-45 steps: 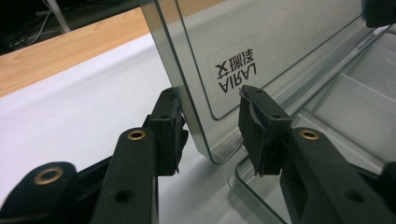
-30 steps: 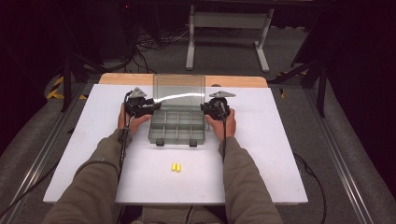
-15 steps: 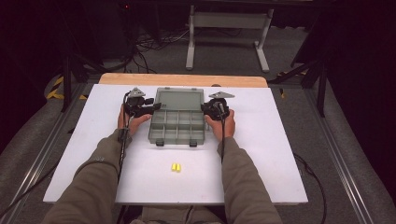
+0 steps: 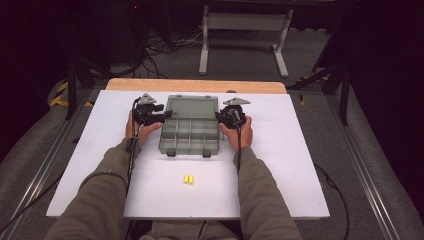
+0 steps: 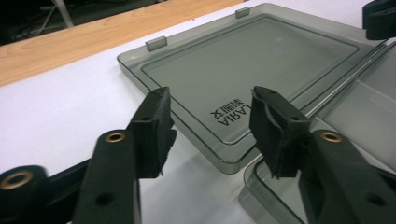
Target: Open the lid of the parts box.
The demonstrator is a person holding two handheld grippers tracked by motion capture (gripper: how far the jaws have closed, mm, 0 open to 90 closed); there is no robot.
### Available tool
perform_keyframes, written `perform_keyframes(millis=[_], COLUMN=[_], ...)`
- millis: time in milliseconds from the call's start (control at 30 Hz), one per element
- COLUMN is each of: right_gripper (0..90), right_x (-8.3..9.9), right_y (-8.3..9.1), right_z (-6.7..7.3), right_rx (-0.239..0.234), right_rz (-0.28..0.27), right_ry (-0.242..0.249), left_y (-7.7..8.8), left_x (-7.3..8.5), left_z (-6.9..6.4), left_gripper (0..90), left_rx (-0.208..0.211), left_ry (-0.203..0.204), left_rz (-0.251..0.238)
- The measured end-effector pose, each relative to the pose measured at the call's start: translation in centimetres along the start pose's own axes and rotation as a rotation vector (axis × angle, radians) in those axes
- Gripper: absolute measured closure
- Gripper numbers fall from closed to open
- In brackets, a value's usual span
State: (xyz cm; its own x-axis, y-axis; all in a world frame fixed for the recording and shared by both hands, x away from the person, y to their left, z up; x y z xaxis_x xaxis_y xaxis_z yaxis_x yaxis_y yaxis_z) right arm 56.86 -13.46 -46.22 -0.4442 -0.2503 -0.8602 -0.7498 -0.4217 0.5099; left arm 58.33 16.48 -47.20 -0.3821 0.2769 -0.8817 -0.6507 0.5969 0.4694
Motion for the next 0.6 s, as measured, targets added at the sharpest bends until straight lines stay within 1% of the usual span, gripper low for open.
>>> perform_keyframes(millis=[33,67,100,233,300,333,400,467,533,600], right_gripper=[71.9,71.4,71.3,70.7,70.3,70.3,69.9,69.8,69.8,69.8], right_x=[0.0,0.0,-0.1,-0.3,-0.4,-0.5,-0.6,-0.8,-0.8,-0.9], right_y=[0.0,0.1,0.2,0.5,0.7,0.8,1.1,1.4,1.8,2.1], right_z=[0.0,-0.1,-0.1,0.0,0.1,0.1,0.3,0.4,0.5,0.7], right_rx=[0.001,0.001,-0.002,-0.003,-0.007,-0.008,-0.009,-0.018,-0.035,-0.04], right_rz=[0.0,-0.002,-0.005,-0.016,-0.018,-0.021,-0.027,-0.03,-0.032,-0.03], right_ry=[0.0,0.001,0.001,0.008,0.018,0.024,0.041,0.053,0.075,0.091], left_y=[0.1,0.2,0.3,0.8,1.0,1.1,1.4,1.7,2.2,2.5], left_x=[-0.1,-0.1,-0.1,-0.5,-0.7,-0.8,-1.0,-1.2,-1.3,-1.4], left_z=[0.1,0.1,0.1,0.1,0.0,0.0,-0.2,-0.3,-0.4,-0.6], left_gripper=[43.3,39.0,38.9,36.3,34.5,34.1,33.3,32.2,31.7,31.6], left_rx=[-0.005,-0.009,-0.011,-0.021,-0.01,-0.017,-0.016,-0.018,-0.018,-0.021], left_ry=[-0.007,-0.01,-0.015,-0.057,-0.068,-0.079,-0.102,-0.116,-0.139,-0.155], left_rz=[-0.004,-0.006,-0.003,-0.002,-0.007,-0.006,0.0,0.009,0.007,0.01])
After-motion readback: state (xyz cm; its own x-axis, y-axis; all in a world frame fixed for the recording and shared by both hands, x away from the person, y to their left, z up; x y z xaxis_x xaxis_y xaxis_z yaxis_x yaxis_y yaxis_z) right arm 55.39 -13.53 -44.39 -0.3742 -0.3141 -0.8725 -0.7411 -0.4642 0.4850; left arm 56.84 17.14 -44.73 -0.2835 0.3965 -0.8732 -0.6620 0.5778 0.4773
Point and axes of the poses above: each handheld gripper's, and its own axes: y roughly backward along the jaws, x roughly out of its underside, z roughly to its left, the point moved 3 cm from there along -y, roughly forward along the jaws, and after that the axes turned 2 degrees about -z, right-handed, at the moved point
